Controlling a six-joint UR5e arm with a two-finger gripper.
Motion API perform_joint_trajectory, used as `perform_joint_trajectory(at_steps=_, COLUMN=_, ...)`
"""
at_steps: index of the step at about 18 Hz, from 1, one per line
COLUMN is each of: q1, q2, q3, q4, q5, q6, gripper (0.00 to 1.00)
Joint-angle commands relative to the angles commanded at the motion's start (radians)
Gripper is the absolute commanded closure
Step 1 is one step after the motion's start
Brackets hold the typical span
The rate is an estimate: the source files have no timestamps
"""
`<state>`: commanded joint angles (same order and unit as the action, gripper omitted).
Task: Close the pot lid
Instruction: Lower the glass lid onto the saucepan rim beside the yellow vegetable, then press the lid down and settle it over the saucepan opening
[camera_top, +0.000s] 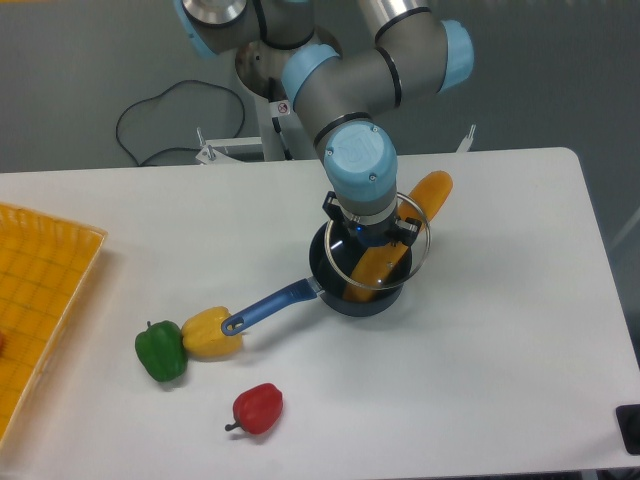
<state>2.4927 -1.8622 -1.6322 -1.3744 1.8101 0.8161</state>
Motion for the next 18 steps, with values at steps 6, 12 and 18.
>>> perform_joint_trajectory(at_steps=6, q1=-0.003, q2=-0.008, q3=0.0, q4=0.0, q5=0.002, q6=-0.014, gripper=0.52)
perform_joint_trajectory(at_steps=12, q1=-0.011, q2=-0.008, q3=-0.002, q4=0.0, q5=0.002, q6=-0.047, gripper=0.52)
perform_joint_trajectory(at_steps=18, q1=-0.032, q2=-0.021, q3=0.002, q4=0.0, q5=0.002, q6=-0.075, gripper=0.52)
